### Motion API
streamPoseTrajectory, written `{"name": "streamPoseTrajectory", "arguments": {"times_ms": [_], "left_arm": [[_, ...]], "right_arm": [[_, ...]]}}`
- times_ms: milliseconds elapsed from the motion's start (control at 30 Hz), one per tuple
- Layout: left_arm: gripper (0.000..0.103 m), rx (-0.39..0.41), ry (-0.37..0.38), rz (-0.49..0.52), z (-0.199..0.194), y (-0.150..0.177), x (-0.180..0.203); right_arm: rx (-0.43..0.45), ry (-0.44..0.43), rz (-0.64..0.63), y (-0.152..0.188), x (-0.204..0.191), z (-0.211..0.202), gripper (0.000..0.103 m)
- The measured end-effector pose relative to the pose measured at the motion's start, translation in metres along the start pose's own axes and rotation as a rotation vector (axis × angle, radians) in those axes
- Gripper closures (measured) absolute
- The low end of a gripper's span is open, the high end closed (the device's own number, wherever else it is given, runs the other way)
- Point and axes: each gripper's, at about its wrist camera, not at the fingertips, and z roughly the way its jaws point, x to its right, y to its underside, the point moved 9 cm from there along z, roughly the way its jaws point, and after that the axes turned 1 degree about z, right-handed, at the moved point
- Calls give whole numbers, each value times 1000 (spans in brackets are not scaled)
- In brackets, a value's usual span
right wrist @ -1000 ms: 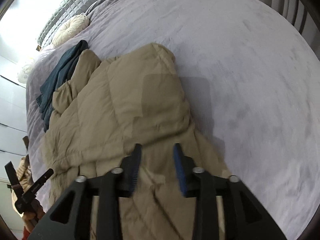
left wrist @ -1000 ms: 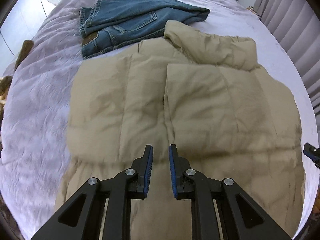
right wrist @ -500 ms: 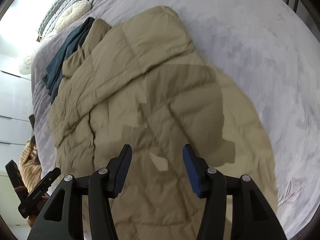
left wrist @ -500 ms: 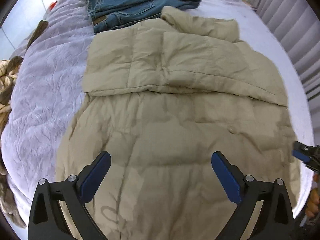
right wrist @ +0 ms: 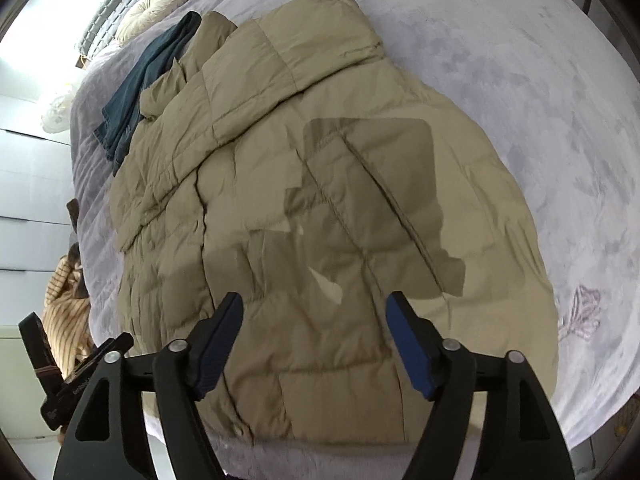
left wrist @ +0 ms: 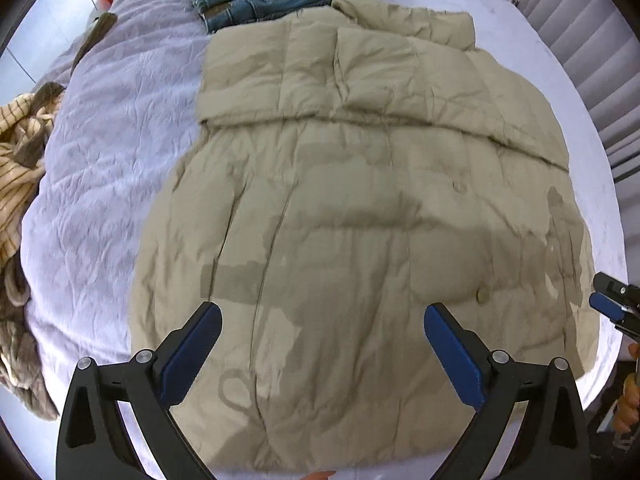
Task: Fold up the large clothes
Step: 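Open both tools and withdraw them from the folded jacket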
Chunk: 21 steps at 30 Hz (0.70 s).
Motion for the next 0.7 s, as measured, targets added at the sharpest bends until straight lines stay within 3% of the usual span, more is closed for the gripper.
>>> {"name": "streamPoseTrajectory", "arguments": {"times_ms": [300, 400, 700], "left_arm": [[2, -35, -68, 12, -9, 30, -17], [2, -50, -75, 7, -9, 39, -21], [2, -61, -114, -3, -12, 49, -31]], "right_arm": [[-45, -19, 33, 26, 5, -5, 20], [-55, -18, 43, 32, 8, -4, 0], [-80, 3, 44, 43, 14, 4, 0]]}}
